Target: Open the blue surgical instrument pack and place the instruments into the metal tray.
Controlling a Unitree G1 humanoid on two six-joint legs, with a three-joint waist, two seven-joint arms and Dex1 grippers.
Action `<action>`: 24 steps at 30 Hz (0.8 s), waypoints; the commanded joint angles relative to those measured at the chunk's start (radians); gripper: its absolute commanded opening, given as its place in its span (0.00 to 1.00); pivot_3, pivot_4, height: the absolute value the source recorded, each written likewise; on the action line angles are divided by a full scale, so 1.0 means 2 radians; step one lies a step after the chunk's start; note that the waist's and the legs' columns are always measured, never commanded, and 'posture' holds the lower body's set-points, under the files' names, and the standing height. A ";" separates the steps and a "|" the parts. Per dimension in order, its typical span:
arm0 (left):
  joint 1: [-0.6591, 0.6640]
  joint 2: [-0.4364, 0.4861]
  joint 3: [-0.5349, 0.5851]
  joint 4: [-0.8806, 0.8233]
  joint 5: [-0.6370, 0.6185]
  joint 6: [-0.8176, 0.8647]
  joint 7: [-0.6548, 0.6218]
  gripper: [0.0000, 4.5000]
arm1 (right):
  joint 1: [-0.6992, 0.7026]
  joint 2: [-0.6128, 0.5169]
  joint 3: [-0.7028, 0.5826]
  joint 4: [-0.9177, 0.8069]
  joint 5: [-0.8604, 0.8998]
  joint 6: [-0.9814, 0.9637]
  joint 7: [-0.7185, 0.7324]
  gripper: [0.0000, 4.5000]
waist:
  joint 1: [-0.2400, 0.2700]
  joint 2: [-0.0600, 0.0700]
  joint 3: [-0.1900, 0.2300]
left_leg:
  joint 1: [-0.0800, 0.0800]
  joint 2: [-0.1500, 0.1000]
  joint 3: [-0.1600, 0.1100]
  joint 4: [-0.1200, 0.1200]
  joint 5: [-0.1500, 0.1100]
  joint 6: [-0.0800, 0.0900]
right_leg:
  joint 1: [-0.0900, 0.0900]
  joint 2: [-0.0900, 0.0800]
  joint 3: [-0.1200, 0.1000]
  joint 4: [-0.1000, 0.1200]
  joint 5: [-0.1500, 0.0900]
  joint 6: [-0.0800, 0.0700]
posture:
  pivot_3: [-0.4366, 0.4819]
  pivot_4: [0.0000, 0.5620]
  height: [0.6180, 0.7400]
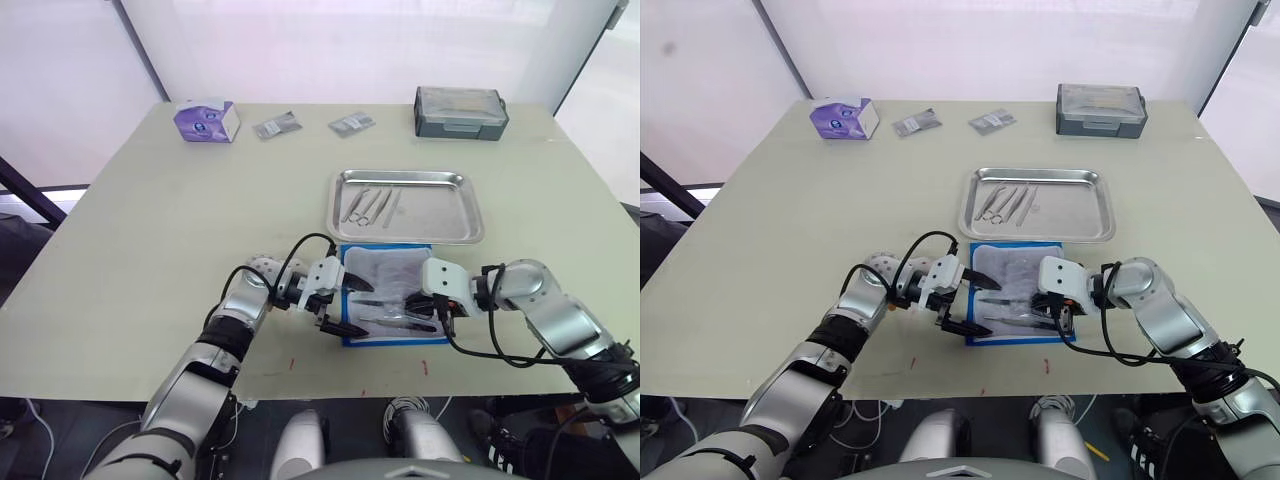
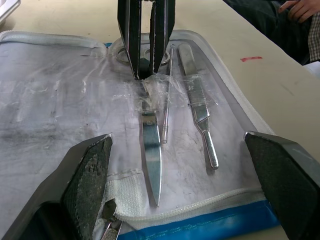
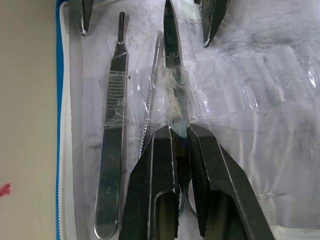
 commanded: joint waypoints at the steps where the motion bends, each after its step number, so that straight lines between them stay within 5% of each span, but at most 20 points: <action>1: 0.028 0.000 -0.034 0.041 0.045 0.018 0.005 1.00 | -0.002 -0.008 0.012 -0.023 -0.005 0.014 0.008 0.02 | 0.000 0.000 0.000 | 0.000 0.000 0.000 0.000 0.000 0.000 | 0.000 0.000 0.000 -0.001 0.000 0.000 | 0.48 0.27 0.93; 24: 0.037 -0.004 -0.037 0.034 0.044 0.019 0.005 1.00 | -0.037 -0.037 0.029 -0.075 -0.024 0.050 0.023 0.02 | 0.002 0.002 0.001 | -0.002 0.000 -0.001 0.000 0.000 0.000 | 0.000 0.000 0.000 -0.002 0.000 0.000 | 0.48 0.27 0.93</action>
